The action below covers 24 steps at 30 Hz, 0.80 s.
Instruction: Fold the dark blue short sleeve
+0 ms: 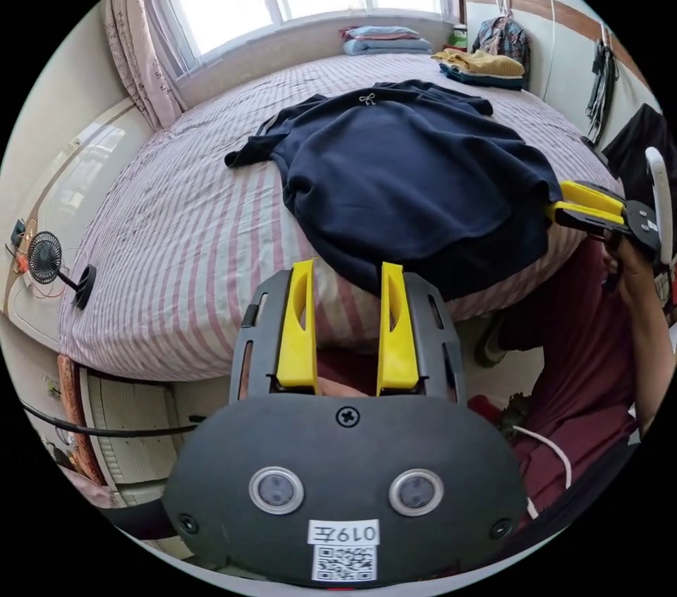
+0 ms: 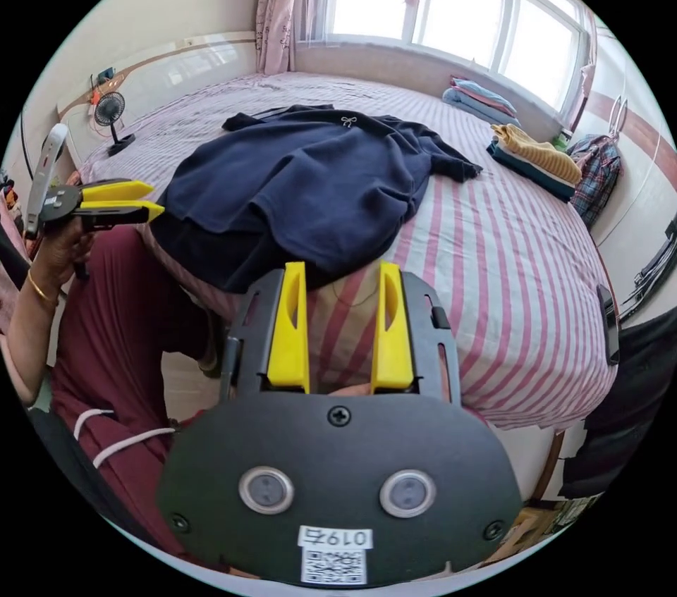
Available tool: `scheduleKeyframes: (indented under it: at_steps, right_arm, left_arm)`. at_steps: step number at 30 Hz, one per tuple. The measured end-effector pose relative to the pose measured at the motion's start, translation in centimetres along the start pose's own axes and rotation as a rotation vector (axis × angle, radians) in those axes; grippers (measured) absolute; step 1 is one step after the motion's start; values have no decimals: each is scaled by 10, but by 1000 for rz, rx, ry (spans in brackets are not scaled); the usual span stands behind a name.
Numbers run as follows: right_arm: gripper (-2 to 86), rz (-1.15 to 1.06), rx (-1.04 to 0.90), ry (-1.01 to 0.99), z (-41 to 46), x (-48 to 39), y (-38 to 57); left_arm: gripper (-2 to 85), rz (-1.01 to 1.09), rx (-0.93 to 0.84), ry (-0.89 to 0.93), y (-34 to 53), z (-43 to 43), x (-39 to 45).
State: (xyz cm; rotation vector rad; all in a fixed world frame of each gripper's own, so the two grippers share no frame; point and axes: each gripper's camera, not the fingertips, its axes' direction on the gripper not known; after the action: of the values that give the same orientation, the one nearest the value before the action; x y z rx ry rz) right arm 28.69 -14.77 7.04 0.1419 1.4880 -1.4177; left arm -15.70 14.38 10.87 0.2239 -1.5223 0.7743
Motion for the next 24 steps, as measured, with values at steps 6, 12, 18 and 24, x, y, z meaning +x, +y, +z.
scheduleKeyframes:
  at_steps: [6,12,18,24]
  right_arm:
    - [39,65,21,-71,-8,32,-14]
    - [16,76,111,-64,-37,54,-8]
    - [22,11,75,-34,-37,49,9]
    - [64,-2,-17,34,-6,39,16]
  left_arm:
    - [41,-104,-20,198,-12,14,-46]
    - [16,-234,98,324,7,-6,-94]
    - [19,-242,2,348,21,3,-101]
    - [51,-138,24,199,18,-13,-84]
